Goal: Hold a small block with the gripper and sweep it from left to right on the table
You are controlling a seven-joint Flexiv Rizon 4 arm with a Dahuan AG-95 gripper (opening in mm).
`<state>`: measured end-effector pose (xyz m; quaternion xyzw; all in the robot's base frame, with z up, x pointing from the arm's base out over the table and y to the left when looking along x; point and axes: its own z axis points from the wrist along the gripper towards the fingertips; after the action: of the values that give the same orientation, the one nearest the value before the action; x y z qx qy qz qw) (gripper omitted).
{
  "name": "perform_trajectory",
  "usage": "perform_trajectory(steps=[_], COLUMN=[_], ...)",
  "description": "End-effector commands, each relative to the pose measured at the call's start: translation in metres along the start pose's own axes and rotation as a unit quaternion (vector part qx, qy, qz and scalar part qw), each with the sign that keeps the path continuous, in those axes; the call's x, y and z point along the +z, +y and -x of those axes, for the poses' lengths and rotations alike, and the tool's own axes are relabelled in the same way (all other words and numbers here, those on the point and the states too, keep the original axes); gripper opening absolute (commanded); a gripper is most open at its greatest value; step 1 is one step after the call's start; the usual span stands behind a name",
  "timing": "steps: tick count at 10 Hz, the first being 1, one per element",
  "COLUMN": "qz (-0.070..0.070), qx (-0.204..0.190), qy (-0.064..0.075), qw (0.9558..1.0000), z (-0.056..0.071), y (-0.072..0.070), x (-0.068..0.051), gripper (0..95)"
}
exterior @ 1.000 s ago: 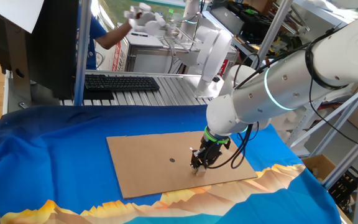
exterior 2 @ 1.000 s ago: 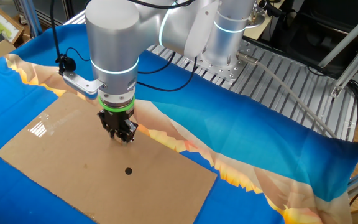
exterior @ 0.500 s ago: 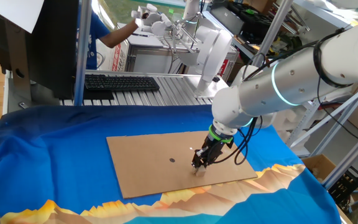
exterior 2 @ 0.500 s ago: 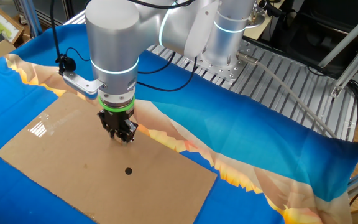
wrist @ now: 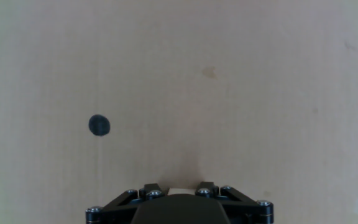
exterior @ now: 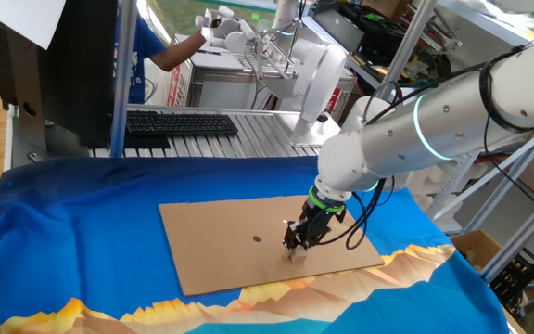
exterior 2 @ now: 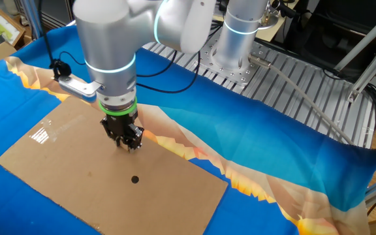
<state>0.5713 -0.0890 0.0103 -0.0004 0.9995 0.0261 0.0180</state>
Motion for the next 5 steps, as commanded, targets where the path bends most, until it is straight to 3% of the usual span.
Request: perform_trajectory(steps=[1, 4, 5], qz=[-0.003, 0.001, 0.002], qx=[0.015, 0.005, 0.003], qy=[0.004, 0.007, 0.007], qw=[0.9999, 1.0000, 1.0000], z=[-0.0006, -0.0007, -0.0008], y=[-0.0005, -0.0002, -0.0001], x=[-0.0016, -0.0012, -0.0011], gripper=[38.0, 38.0, 19.0])
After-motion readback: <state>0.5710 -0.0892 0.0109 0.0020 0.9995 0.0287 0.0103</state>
